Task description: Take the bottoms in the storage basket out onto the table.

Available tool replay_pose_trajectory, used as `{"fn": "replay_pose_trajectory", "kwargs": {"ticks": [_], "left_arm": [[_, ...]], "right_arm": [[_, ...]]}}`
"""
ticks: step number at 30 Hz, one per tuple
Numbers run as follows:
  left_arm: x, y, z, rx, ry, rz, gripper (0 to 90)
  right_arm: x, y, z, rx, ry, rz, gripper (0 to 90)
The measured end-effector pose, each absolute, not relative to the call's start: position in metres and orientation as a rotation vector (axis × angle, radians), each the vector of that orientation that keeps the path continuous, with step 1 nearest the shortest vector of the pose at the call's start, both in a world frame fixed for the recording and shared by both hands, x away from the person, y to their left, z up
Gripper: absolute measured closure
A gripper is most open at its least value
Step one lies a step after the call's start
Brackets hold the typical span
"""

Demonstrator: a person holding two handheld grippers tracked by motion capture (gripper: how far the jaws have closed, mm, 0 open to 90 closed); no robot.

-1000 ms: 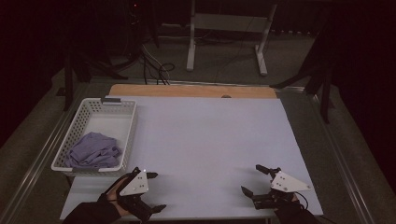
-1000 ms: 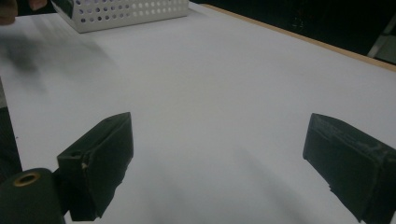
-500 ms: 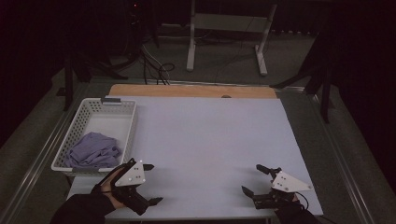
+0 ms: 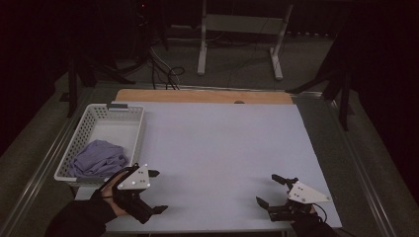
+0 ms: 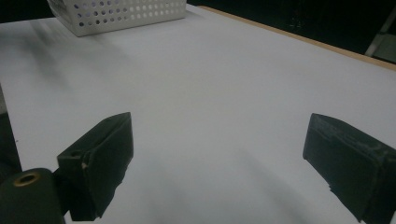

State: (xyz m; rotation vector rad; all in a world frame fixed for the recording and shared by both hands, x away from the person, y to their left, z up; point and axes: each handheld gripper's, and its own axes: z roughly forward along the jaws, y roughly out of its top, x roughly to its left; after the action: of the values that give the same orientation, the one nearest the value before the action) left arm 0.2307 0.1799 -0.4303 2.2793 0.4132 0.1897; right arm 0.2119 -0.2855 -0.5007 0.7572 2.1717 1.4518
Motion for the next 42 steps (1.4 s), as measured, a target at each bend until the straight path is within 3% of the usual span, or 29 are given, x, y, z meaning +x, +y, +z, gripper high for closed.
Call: {"fn": "replay_pose_trajectory", "kwargs": {"ticks": [20, 42], "left_arm": [[0.239, 0.212, -0.399, 2.300, 0.497, 0.289, 0.2], [0.258, 0.278, -0.387, 2.253, 0.781, 0.427, 0.2]], "right_arm": [[0.211, -0.284, -0.501, 0.760, 2.174, 1.442, 8.7], [0.209, -0.283, -0.502, 0.761, 2.179, 1.435, 8.7]]}}
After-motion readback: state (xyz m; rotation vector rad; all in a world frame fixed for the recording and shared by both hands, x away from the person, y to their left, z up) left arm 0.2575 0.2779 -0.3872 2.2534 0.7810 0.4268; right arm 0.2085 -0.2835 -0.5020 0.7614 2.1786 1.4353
